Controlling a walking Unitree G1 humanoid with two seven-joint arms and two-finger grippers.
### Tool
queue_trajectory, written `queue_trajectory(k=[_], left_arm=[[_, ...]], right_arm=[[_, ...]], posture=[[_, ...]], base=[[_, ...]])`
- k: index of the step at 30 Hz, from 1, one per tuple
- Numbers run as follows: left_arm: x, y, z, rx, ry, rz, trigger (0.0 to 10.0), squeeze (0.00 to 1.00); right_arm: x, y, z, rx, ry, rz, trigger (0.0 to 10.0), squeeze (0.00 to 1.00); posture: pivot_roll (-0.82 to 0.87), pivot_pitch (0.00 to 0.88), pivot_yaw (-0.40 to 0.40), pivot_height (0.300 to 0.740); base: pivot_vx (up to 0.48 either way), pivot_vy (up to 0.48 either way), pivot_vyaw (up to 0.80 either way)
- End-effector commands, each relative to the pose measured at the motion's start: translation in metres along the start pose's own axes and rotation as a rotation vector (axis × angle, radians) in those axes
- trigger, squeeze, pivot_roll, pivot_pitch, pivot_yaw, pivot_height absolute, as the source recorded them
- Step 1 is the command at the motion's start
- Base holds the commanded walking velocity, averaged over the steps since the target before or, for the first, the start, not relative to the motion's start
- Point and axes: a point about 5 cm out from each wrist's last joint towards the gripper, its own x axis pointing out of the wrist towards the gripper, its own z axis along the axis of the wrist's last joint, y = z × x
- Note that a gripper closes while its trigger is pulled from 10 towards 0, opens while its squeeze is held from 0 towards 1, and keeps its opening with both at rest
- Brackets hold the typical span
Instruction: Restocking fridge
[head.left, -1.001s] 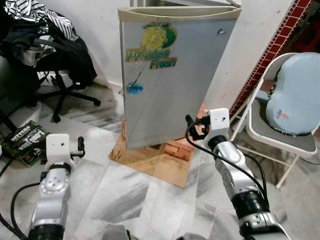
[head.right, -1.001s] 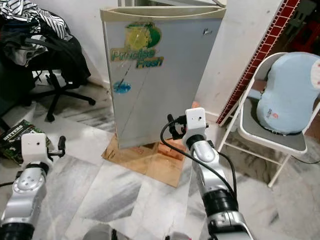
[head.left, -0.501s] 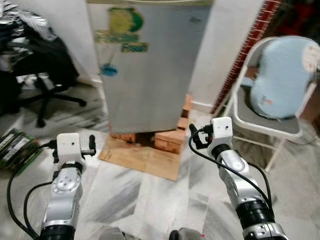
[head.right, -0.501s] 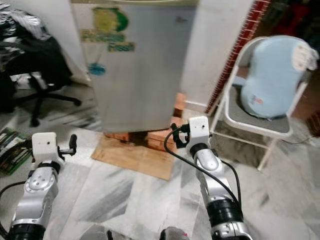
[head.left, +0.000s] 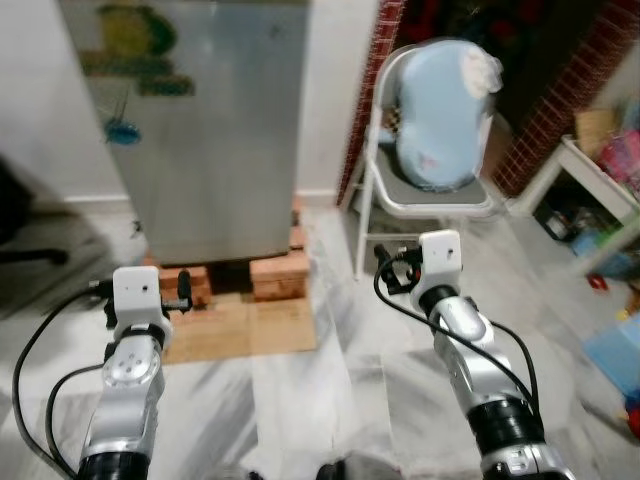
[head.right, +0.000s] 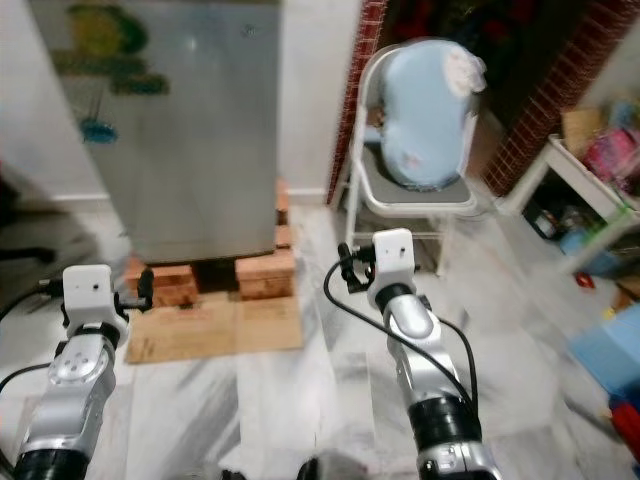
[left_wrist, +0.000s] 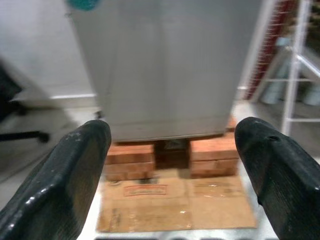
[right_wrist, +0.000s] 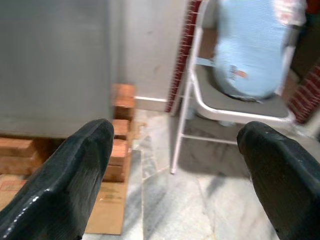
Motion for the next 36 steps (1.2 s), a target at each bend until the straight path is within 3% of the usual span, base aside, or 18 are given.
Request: queue_trajectory(k=[1,11,36], left_arm=[[0.002,0.007,0.006,0.014,-0.022,0.011,10.0,0.00],[0.005,0.010,0.009,0.029,-0.036,0.000,10.0,0.00],[0.003,-0.001,0.012,0.012,-0.065,-0.105,10.0,0.00]], right_arm=[[0.003,0.005,0.008,0.000,-0.026,0.012,10.0,0.00],[0.003,0.006,0.008,0.001,-0.026,0.010,10.0,0.00],[0.006,0.005,0.012,0.007,-0.047,-0.027,10.0,0.00]], posture=[[0.03,0.000,-0.046,0.740],[0.03,0.000,-0.041,0.740],[0.03,0.000,-0.036,0.740]], base=[[0.000,0.480,-0.80],[0.000,0.471,-0.80],[0.000,0.000,-0.80]])
